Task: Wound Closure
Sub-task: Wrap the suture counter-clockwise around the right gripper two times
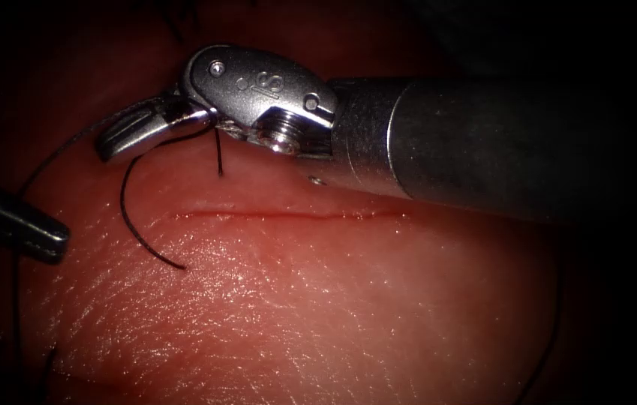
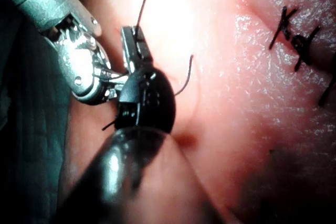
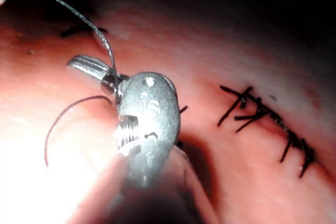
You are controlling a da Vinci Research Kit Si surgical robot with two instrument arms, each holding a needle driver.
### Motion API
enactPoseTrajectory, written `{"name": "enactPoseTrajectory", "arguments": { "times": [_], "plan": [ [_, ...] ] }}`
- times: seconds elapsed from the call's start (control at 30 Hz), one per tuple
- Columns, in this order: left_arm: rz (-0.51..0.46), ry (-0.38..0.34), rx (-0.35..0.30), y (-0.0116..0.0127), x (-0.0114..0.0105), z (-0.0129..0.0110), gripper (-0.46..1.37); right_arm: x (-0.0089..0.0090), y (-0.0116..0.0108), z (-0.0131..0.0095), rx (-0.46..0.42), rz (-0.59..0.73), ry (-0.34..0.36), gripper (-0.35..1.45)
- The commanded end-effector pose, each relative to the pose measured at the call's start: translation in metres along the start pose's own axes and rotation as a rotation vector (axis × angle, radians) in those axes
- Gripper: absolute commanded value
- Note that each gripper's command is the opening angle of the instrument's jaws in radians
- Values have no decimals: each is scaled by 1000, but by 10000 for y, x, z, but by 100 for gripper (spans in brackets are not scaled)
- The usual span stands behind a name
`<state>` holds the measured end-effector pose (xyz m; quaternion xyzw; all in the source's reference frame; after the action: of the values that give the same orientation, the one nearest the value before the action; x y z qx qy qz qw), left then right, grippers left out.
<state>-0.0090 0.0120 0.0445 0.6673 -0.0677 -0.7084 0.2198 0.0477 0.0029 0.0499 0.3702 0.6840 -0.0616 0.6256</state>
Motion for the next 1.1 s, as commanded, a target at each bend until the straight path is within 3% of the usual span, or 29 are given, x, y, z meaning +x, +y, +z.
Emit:
{"name": "enactPoseTrajectory", "arguments": {
  "times": [0.03, 0.2, 0.23, 0.37, 0.47, 0.8, 1.1],
  "plan": [
    [-1, 0, -2, -2, -2, -1, -35, -1, 0, 1, -2, 1, 9, -35],
    [-4, 2, -2, -10, -16, -6, -35, -3, -3, 4, -3, -7, 17, -35],
    [-5, 0, -2, -14, -21, -8, -35, -4, -6, 6, 3, -12, 18, -7],
    [1, -5, -2, -20, -35, -14, -35, -6, -14, 12, 12, -33, 55, 70],
    [-8, -10, -2, -23, -50, -18, -35, -5, -20, 13, 14, -38, 102, 98],
    [-30, -26, 5, -9, -93, -15, -35, 16, -36, 7, 73, -67, 227, 96],
    [-50, -40, 10, 14, -122, -5, -35, 46, -41, -19, -128, -31, 399, 84]
  ]
}}
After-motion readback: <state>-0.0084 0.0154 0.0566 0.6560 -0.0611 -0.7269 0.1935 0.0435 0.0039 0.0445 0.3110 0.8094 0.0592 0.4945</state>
